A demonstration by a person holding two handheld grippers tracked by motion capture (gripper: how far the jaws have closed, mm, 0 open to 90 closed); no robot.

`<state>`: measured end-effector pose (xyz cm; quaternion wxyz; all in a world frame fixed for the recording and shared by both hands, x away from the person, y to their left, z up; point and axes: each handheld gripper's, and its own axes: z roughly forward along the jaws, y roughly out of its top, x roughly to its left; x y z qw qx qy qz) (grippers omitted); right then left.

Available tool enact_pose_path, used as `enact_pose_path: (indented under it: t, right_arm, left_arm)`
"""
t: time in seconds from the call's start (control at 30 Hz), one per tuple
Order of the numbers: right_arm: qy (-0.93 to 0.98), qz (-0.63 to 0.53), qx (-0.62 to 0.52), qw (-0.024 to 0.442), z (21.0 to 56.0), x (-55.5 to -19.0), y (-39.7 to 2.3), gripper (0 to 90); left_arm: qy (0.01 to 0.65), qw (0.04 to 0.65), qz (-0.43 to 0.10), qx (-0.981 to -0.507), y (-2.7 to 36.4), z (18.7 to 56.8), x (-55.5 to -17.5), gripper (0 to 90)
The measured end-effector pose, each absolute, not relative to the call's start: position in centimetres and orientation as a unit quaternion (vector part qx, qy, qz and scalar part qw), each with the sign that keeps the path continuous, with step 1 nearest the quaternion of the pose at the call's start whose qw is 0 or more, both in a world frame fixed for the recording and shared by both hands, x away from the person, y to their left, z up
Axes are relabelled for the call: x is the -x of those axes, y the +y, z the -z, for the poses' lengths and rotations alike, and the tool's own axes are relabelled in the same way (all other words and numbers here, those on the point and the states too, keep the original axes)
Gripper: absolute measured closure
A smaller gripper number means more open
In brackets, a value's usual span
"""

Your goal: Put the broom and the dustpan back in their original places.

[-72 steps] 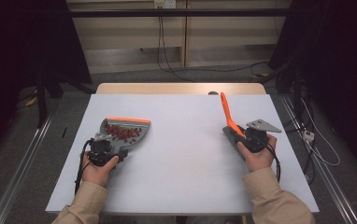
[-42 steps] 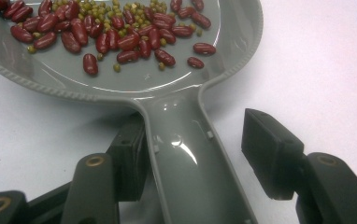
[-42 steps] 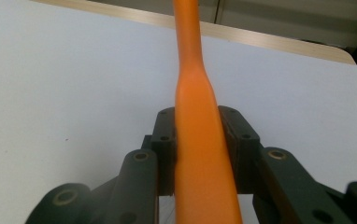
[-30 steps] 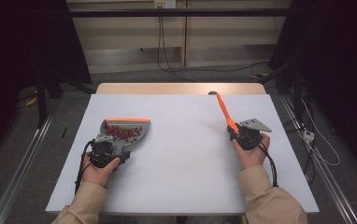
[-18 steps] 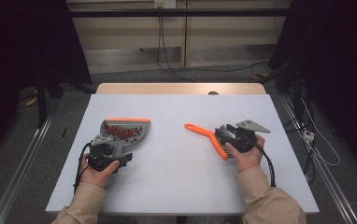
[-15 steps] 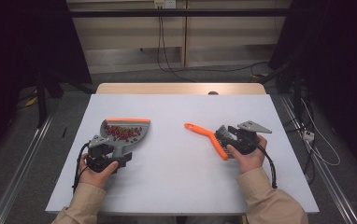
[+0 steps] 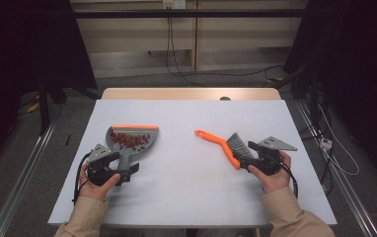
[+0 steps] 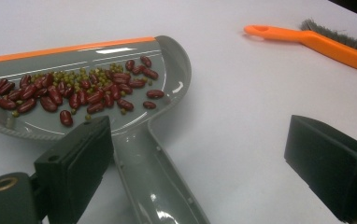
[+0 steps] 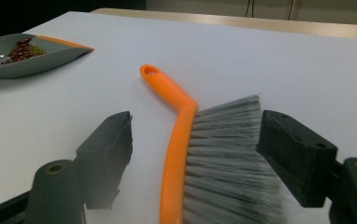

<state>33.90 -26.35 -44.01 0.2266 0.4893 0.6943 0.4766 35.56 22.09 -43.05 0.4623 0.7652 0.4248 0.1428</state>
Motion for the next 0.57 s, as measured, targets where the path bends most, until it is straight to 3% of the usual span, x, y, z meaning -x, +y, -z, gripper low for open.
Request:
enact_pose_path:
  t: [0.3, 0.57]
  right_arm:
    - [0.705, -0.48, -0.473, 0.221, 44.3, -32.3, -27.3, 14.9]
    - [0.71, -0.474, -0.471, 0.223, 44.8, -31.6, -28.1, 14.7]
  left_arm:
    - [0.399, 0.475, -0.138, -0.772, 22.6, 43.2, -35.1, 7.5]
    - [0.388, 0.471, -0.135, -0.78, 22.5, 43.5, -35.0, 7.0]
